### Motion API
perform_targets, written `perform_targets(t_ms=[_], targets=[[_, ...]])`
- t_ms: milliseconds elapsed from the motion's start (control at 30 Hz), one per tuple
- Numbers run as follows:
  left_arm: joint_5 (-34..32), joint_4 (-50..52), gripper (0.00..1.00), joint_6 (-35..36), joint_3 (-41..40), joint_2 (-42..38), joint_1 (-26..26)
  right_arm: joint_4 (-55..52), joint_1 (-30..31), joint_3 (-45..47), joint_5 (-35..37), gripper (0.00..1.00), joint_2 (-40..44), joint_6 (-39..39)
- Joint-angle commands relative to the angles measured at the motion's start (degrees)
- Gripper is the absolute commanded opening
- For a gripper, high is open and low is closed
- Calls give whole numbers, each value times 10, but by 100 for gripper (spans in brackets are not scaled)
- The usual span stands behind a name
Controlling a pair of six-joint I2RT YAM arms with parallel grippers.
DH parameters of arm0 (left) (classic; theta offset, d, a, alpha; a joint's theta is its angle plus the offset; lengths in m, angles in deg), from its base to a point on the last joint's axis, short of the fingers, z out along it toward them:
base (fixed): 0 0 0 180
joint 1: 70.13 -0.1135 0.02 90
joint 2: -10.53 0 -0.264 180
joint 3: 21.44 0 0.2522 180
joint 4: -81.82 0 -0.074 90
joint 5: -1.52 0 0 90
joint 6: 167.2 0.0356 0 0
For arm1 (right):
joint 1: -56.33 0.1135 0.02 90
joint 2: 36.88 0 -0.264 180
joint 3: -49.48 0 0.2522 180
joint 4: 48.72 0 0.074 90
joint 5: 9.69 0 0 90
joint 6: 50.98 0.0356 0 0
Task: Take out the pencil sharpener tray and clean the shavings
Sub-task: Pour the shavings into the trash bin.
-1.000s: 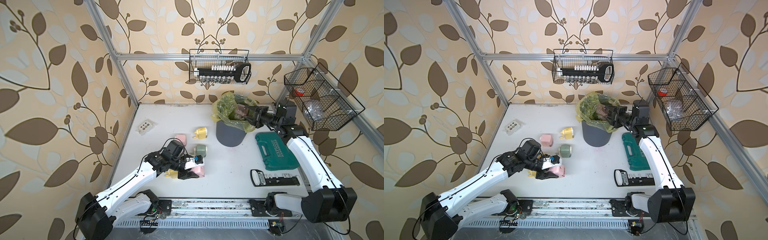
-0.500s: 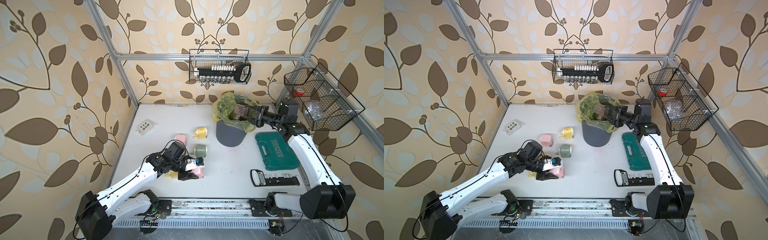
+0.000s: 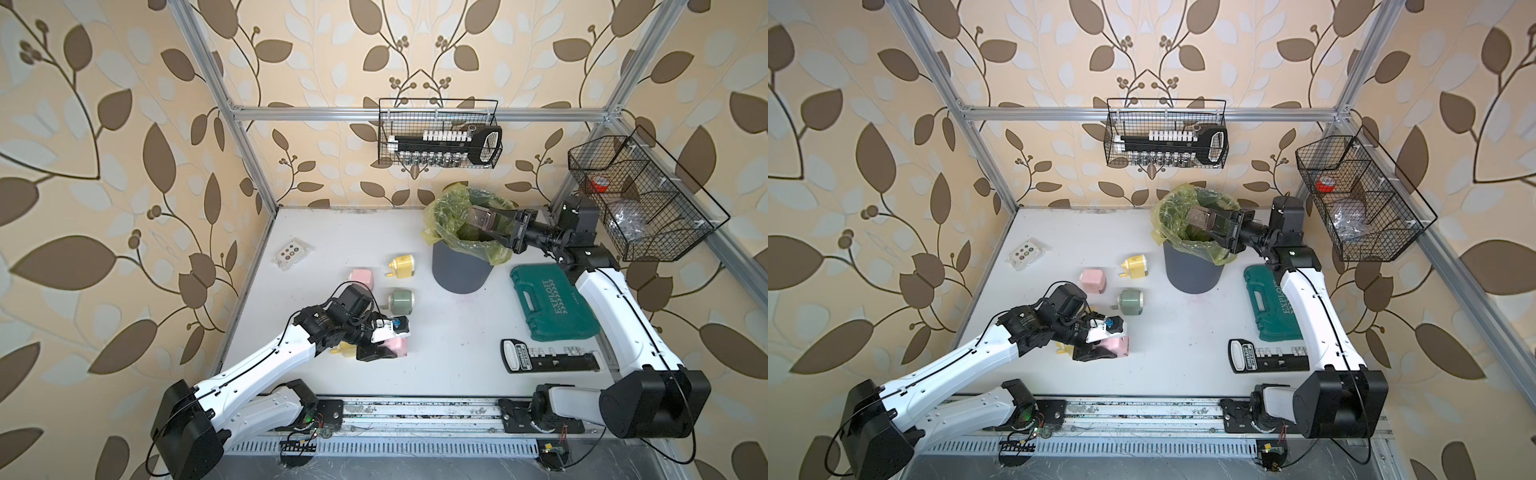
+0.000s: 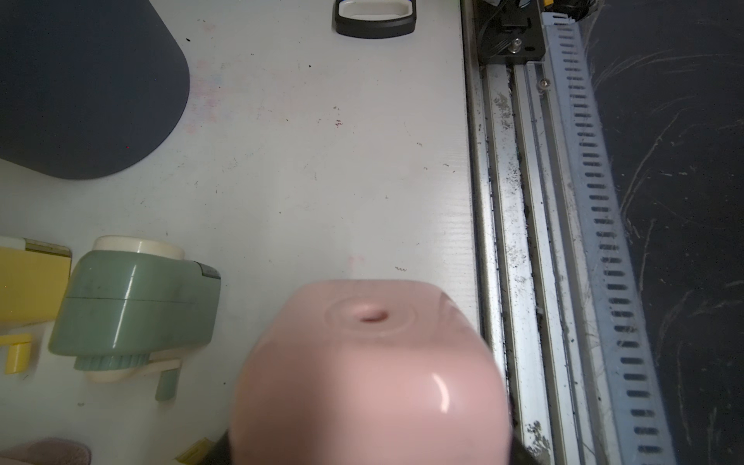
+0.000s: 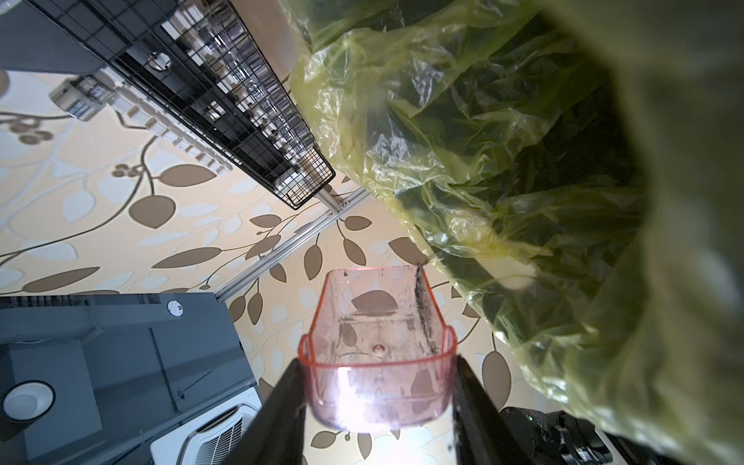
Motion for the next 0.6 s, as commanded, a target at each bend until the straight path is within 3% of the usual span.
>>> perform_targets(t_ms=[0, 100, 167, 267, 300, 367, 467, 500, 567], targets=[[5, -9, 0, -4, 0, 1, 6, 98, 6, 32, -14, 0, 9, 48], [2, -11, 0, -3, -1, 4, 7, 54, -10, 32, -32, 0, -1, 18], [1, -7, 0, -3, 2, 8, 7, 147, 1, 64, -31, 0, 14, 83], [0, -11, 0, -2, -3, 4, 11, 9, -4, 12, -11, 0, 19, -21], [-2, -10, 0, -1, -1, 6, 11, 28, -11, 28, -45, 0, 6, 12], [-2, -4, 0, -2, 3, 9, 11, 178, 7, 72, -32, 0, 17, 107], [-4, -8, 0, -2, -2, 4, 14, 2, 2, 11, -16, 0, 16, -25], [-7, -8, 0, -2, -1, 5, 14, 6, -6, 15, -43, 0, 10, -12], [-5, -3, 0, -2, 1, 4, 15, 92, 0, 30, -26, 0, 26, 17]])
